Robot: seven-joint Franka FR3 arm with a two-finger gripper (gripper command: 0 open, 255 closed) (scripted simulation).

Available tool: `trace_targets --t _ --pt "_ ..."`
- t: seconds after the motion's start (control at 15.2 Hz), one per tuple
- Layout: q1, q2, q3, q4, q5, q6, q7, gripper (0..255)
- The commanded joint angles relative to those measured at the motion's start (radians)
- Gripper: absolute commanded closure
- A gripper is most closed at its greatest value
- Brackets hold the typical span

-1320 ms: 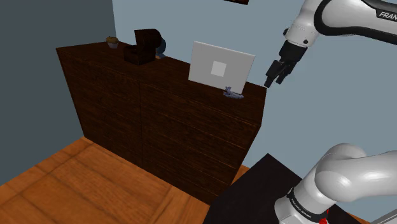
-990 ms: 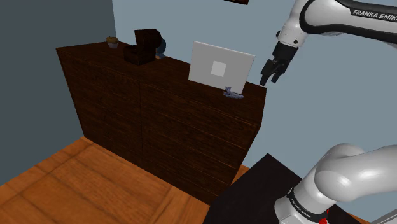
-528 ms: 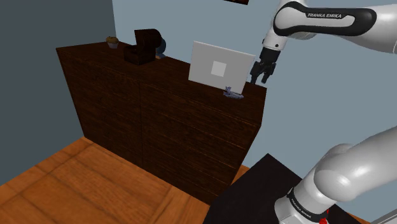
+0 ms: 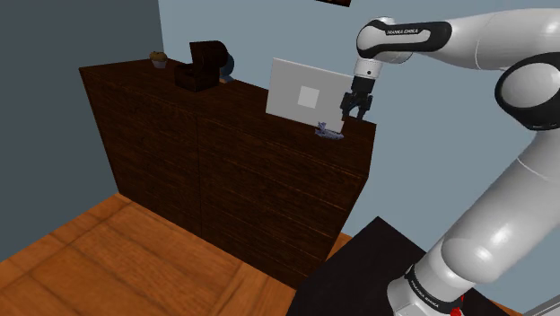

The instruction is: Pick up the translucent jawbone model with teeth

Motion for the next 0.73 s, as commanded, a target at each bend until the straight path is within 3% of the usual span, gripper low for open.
trace_targets --t 0.0,0.59,0.66 --pt "-0.019 0.105 -0.018 0.093 0.028 -0.025 -0.034 0" --pt "-0.144 0.553 -0.032 0.546 0.144 -0.186 -0.113 0" --pt "-0.143 0.554 -0.031 0.533 0.144 -0.172 -0.114 0"
